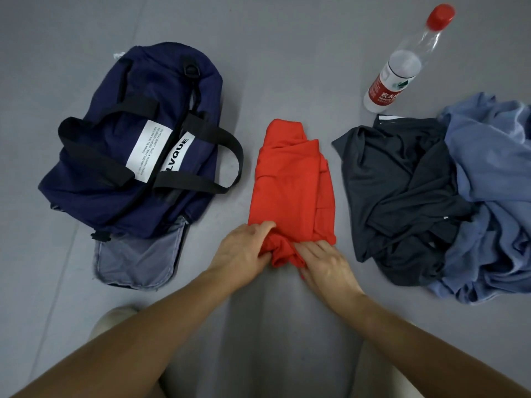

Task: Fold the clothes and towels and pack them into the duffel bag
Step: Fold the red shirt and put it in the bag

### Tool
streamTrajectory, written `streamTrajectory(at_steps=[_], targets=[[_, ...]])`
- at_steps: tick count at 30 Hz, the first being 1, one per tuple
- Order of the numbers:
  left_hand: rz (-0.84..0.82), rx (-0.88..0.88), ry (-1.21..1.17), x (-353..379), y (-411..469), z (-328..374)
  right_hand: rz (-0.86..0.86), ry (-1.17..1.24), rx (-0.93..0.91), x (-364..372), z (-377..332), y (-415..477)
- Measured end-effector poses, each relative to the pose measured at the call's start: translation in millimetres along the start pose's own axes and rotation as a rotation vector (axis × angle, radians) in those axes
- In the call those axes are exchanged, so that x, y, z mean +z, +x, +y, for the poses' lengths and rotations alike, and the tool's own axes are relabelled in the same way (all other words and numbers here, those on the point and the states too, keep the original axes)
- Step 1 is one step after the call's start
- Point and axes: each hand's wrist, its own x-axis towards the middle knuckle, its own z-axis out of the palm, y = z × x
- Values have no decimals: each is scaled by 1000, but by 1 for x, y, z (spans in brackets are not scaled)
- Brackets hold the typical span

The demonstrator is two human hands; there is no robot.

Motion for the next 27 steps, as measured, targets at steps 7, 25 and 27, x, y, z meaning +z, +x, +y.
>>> streamTrajectory(at_steps=[7,25,27], targets=[[49,-244,-403,-21,14,-1,-45,457,585,-36,1,34],[72,353,390,15,23,-27,-35,-220,-26,10,24,22],[82,335,344,13,27,-25,-11,-214,-28,7,23,26]])
